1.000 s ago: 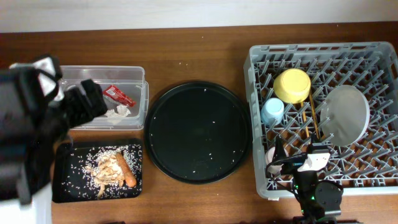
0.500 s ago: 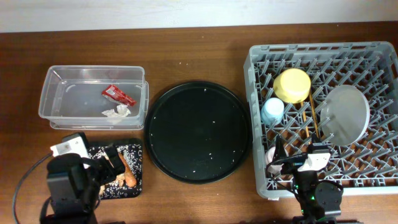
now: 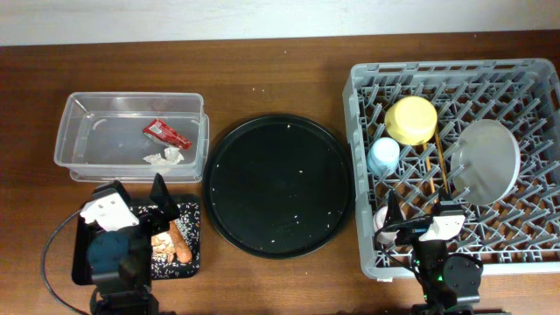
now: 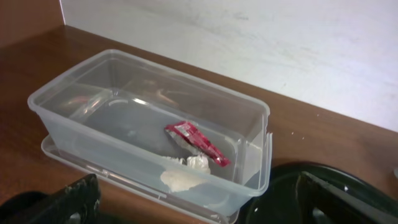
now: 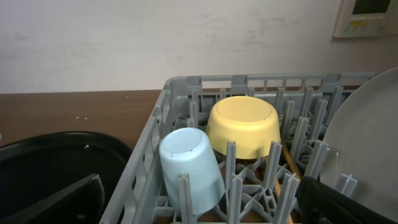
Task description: Sort waste into correct bins and load items into the dishwasher rack
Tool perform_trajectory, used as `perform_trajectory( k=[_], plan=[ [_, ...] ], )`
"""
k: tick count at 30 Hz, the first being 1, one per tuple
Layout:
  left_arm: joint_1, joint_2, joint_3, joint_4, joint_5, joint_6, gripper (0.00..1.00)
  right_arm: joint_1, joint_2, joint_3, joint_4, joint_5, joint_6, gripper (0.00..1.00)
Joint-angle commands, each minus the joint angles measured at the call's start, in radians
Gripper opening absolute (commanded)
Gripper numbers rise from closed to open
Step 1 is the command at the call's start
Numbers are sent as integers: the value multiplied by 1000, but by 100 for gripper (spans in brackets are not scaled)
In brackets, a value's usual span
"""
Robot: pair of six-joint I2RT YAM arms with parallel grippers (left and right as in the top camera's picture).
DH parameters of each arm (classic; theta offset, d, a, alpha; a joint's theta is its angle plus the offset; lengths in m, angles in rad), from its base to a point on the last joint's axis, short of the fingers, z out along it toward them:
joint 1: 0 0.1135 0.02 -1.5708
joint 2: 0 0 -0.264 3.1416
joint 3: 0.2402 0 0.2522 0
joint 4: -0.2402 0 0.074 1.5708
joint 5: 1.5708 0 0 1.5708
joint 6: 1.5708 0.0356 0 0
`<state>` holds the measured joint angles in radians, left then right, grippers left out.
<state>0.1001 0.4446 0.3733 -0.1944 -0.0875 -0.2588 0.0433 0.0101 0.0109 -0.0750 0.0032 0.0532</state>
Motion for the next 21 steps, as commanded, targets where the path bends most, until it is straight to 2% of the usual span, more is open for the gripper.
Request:
perform_trajectory(
  k=[1,10,17,21],
  plan=[
    [-2,-39,-71,28,-14,-6,99,9,-6,-5,-7,9,11,98],
    [-2,-185,-334,279,-14,-6,99,9,-6,-5,-7,9,11,98],
    [-26,-293,-365,265,-14,-6,99,9,-6,-5,-7,9,12,98],
    [-70,-355,-365,190,-15,-6,99,9,-6,-5,-7,9,11,98]
  ],
)
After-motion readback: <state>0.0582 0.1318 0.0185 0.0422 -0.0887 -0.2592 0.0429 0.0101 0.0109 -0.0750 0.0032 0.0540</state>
